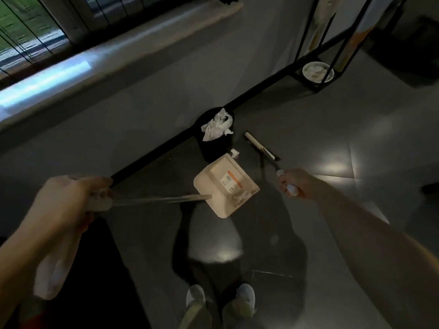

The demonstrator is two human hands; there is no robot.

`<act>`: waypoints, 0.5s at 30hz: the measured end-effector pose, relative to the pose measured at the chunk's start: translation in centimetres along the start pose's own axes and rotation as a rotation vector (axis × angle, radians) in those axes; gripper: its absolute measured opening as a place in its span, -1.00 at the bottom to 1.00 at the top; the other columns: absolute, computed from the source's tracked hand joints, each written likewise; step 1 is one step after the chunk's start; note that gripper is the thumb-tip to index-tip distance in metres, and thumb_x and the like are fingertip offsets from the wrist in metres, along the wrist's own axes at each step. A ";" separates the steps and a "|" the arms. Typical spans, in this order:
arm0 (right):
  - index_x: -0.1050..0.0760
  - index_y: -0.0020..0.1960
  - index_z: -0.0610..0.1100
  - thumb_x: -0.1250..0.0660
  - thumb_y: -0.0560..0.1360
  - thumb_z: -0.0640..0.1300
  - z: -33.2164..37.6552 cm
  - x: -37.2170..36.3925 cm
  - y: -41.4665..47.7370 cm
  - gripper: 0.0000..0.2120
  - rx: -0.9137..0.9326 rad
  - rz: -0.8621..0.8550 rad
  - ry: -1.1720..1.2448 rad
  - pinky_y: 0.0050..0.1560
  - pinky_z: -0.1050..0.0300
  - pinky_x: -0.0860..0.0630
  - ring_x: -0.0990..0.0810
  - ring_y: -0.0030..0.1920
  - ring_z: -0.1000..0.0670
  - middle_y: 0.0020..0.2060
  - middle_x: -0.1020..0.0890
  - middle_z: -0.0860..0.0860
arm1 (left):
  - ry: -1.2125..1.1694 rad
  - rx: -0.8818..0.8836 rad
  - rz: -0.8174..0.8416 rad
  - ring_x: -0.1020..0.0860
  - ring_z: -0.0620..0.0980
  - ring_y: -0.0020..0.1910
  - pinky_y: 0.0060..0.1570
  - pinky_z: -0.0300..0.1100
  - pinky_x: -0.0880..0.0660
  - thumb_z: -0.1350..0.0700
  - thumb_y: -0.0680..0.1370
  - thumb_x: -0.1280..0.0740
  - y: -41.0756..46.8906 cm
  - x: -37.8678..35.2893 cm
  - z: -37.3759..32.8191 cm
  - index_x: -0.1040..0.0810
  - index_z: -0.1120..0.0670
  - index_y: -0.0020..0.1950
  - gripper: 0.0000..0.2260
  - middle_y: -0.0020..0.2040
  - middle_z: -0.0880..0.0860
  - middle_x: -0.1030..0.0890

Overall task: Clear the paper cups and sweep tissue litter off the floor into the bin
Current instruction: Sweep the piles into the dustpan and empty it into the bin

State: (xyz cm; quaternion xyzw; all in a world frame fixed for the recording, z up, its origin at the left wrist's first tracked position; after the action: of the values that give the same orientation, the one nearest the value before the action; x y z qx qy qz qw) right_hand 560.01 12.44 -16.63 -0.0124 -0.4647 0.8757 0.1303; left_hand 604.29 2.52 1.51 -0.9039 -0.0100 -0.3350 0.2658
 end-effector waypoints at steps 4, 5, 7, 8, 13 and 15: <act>-0.32 -0.26 -0.17 -0.17 0.50 -0.38 -1.0 -1.1 1.5 -0.79 -0.051 0.000 -0.512 -0.43 0.17 -0.37 -0.44 -0.38 -0.07 -0.33 -0.41 -0.15 | 0.020 -0.027 -0.025 -0.44 0.10 -0.46 -0.47 -0.21 -0.34 0.03 0.48 -0.37 0.0 -4.0 0.6 -0.60 0.16 -0.20 -0.79 -0.31 0.19 -0.58; -0.32 -0.24 -0.18 -0.19 0.46 -0.39 -1.2 -1.3 1.3 -0.83 -0.045 -0.001 -0.614 -0.36 0.12 -0.34 -0.44 -0.33 -0.10 -0.33 -0.44 -0.19 | 0.036 -0.019 -0.024 -0.46 0.10 -0.44 -0.45 -0.21 -0.36 0.03 0.50 -0.35 0.6 -5.0 1.0 -0.60 0.15 -0.19 -0.80 -0.28 0.18 -0.59; -0.31 -0.21 -0.18 -0.21 0.36 -0.41 -2.1 -1.7 0.8 -0.84 -0.052 0.022 -0.753 -0.37 0.11 -0.27 -0.41 -0.40 -0.09 -0.53 -0.45 -0.18 | 0.069 0.006 0.000 -0.49 0.07 -0.41 -0.44 -0.21 -0.38 0.02 0.53 -0.32 1.4 -7.0 1.7 -0.59 0.13 -0.14 -0.81 -0.25 0.15 -0.59; -0.30 -0.22 -0.17 -0.22 0.31 -0.41 -2.7 -1.7 0.5 -0.82 -0.063 0.043 -0.797 -0.39 0.13 -0.26 -0.38 -0.46 -0.07 -0.63 -0.42 -0.13 | 0.086 0.003 0.012 -0.49 0.06 -0.41 -0.45 -0.21 -0.39 0.03 0.54 -0.32 1.9 -7.9 1.7 -0.59 0.14 -0.13 -0.81 -0.26 0.14 -0.58; -0.43 -0.09 -0.15 -0.23 0.39 -0.36 -3.5 -0.9 -2.3 -0.83 -0.021 -0.024 -0.495 -0.51 0.25 -0.31 -0.41 -0.56 -0.01 -0.50 -0.45 -0.16 | 0.098 0.023 0.067 -0.50 0.04 -0.42 -0.39 -0.15 -0.47 0.04 0.55 -0.30 4.2 -11.0 0.6 -0.56 0.17 -0.16 -0.78 -0.33 0.14 -0.57; -0.40 0.07 -0.08 -0.12 0.52 -0.40 -3.3 -0.3 -3.6 -0.73 -0.089 -0.078 0.039 -0.69 0.39 -0.21 -0.30 -0.71 0.13 -0.61 -0.38 -0.05 | 0.094 0.017 0.084 -0.50 0.02 -0.42 -0.41 -0.15 -0.46 0.04 0.56 -0.29 5.4 -11.6 -0.5 -0.55 0.18 -0.15 -0.78 -0.32 0.13 -0.56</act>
State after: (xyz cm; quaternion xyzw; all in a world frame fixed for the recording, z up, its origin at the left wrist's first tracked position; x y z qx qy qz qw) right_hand 561.59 16.97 -15.65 -0.0170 -0.5008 0.8480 0.1727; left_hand 596.02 -0.50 -7.83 -0.8844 0.0375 -0.3657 0.2875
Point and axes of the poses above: each hand's wrist, its own y-axis towards the middle knuckle, its own x-axis out of the back of the hand, z = x × y, the point moved 8 cm from there along y, towards the middle knuckle
